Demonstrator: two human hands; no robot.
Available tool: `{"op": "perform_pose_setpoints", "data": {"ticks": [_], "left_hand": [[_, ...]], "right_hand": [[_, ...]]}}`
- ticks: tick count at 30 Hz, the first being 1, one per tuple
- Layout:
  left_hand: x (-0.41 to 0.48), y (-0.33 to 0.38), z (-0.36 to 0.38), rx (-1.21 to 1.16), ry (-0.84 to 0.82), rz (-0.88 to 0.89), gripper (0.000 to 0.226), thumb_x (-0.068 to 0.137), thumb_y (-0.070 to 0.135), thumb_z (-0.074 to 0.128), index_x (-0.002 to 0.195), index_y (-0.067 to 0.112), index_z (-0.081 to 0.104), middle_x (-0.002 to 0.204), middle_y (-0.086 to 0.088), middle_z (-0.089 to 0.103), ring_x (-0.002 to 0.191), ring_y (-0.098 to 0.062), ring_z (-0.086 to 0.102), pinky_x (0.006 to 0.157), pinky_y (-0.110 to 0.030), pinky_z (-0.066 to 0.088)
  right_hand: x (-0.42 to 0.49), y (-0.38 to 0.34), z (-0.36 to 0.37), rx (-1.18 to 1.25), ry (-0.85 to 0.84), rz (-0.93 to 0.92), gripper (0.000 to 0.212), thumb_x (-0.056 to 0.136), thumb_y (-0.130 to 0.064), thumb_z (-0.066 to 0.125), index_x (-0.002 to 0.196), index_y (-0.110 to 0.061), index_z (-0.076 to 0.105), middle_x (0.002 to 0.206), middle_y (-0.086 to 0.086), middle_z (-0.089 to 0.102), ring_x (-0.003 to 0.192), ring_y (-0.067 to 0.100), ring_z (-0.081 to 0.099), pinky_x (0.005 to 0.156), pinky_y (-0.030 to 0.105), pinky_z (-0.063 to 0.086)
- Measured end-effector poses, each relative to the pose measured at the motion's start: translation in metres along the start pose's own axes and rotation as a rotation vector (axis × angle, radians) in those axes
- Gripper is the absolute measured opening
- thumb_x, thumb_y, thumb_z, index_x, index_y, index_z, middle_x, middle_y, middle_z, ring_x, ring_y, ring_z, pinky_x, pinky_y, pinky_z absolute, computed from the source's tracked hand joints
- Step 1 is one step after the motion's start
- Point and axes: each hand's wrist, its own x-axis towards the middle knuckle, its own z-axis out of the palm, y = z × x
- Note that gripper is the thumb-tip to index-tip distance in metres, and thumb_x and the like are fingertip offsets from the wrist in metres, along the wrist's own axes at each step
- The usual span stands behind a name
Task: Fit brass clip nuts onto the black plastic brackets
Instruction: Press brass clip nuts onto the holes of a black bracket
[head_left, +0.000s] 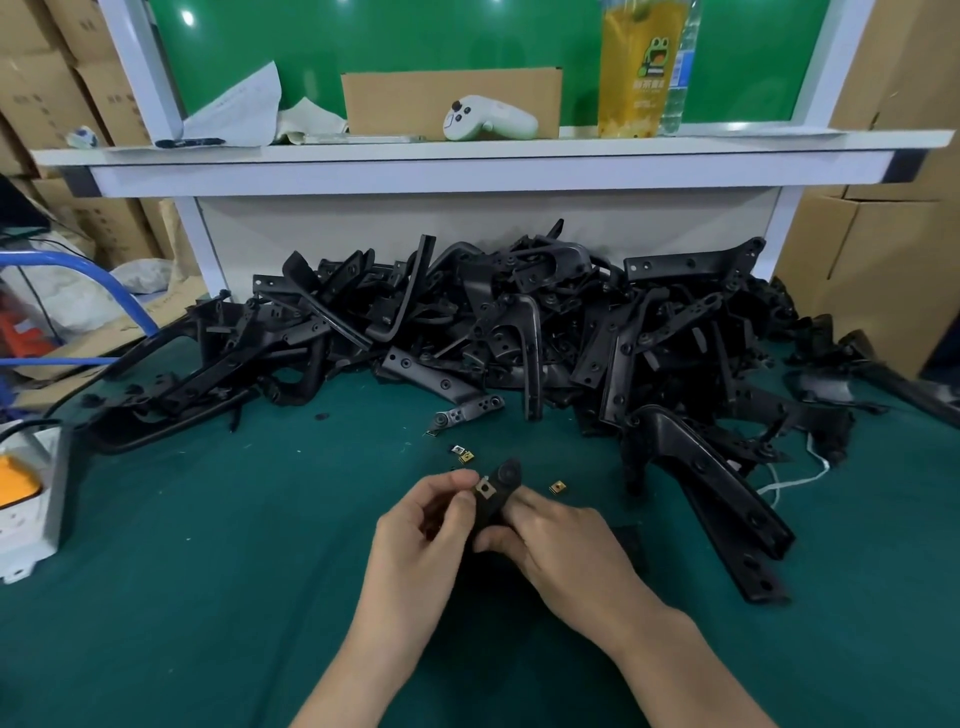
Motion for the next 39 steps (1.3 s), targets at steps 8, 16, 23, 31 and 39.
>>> {"op": "perform_pose_setpoints", "data": {"ticks": [8, 16, 23, 31, 39], "left_hand": [[-0.002, 0.0, 0.001, 0.041, -0.016, -0.009, 0.021, 0.095, 0.011, 0.066, 0.102, 0.029, 0.075, 0.089, 0.01, 0.078, 0.084, -0.001, 0.071, 0.072, -0.008, 0.048], [-0.003, 0.001, 0.0, 0.153, -0.033, 0.049, 0.022, 0.098, 0.017, 0.062, 0.104, 0.036, 0.073, 0.087, 0.014, 0.077, 0.083, 0.0, 0.07, 0.073, -0.008, 0.048], [0.004, -0.013, -0.043, 0.86, -0.1, 0.148, 0.062, 0.089, 0.07, 0.033, 0.139, 0.037, 0.051, 0.136, 0.028, 0.046, 0.133, -0.002, 0.033, 0.113, -0.032, 0.029], [0.007, -0.019, -0.041, 1.045, -0.124, 0.278, 0.027, 0.096, 0.047, 0.059, 0.12, 0.036, 0.065, 0.122, 0.021, 0.053, 0.109, -0.01, 0.05, 0.098, -0.03, 0.037], [0.015, -0.018, -0.036, 0.972, 0.025, 0.289, 0.021, 0.101, 0.031, 0.056, 0.114, 0.02, 0.069, 0.104, 0.007, 0.057, 0.099, -0.015, 0.059, 0.081, -0.03, 0.05]], "right_hand": [[-0.001, 0.0, 0.0, -0.018, -0.007, -0.011, 0.078, 0.084, -0.075, 0.004, 0.115, -0.03, 0.06, 0.113, -0.013, 0.059, 0.094, 0.014, 0.062, 0.065, 0.033, 0.047], [-0.002, 0.002, 0.0, -0.001, -0.034, 0.021, 0.088, 0.079, -0.077, -0.004, 0.12, -0.03, 0.059, 0.123, -0.015, 0.057, 0.101, 0.013, 0.062, 0.069, 0.032, 0.045], [-0.003, 0.021, -0.009, 0.071, 0.035, 0.175, 0.079, 0.085, -0.077, 0.008, 0.118, -0.028, 0.06, 0.124, -0.018, 0.057, 0.103, 0.013, 0.062, 0.081, 0.037, 0.05], [-0.004, 0.028, -0.007, 0.082, 0.048, 0.219, 0.073, 0.088, -0.076, 0.01, 0.122, -0.034, 0.059, 0.124, -0.021, 0.057, 0.105, 0.01, 0.062, 0.084, 0.036, 0.051], [-0.005, 0.023, -0.004, 0.092, 0.005, 0.181, 0.073, 0.087, -0.077, 0.01, 0.122, -0.035, 0.059, 0.125, -0.021, 0.056, 0.102, 0.013, 0.063, 0.081, 0.037, 0.051]]}}
